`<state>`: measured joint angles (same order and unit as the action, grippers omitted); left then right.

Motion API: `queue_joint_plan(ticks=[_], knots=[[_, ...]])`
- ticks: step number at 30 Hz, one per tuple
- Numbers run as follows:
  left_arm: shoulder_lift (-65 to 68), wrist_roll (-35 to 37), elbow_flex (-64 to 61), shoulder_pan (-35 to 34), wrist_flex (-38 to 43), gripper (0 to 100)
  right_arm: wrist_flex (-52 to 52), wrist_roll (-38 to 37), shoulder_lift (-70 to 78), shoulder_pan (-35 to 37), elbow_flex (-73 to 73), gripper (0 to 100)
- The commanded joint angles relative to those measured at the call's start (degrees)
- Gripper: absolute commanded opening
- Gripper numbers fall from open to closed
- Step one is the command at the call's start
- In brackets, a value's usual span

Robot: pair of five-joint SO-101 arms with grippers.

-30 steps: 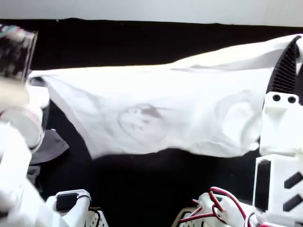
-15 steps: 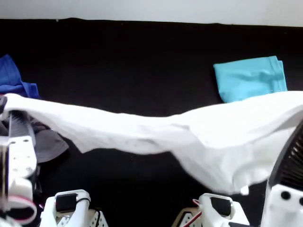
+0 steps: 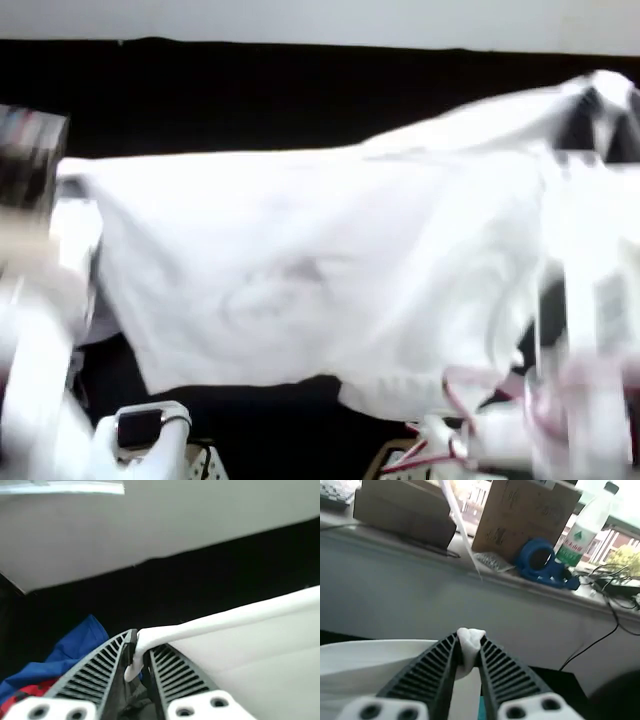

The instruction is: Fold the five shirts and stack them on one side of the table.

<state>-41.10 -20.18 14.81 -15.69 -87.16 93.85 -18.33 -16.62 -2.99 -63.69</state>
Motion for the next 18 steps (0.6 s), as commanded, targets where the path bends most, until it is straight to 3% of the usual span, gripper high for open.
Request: queue_joint_plan(ticks=[1,5,9,18], knots=[[10.24,-0.44,-3.56,0.31,6.24,1,-4.26,-0.26,7.96,1.71,5.58,0.6],[23.16,-0.44,-0.84,0.75,11.78,1,-12.0,-0.26,17.19,2.77,8.57,0.6],[34.33,-0.44,10.24,0.84,12.22,1,-17.63,-0.26,22.11,2.77,8.75,0.6],[54.37,-0.53,22.81,1.8,6.51,1,-8.84,-0.26,30.29,5.76,9.01,0.6]])
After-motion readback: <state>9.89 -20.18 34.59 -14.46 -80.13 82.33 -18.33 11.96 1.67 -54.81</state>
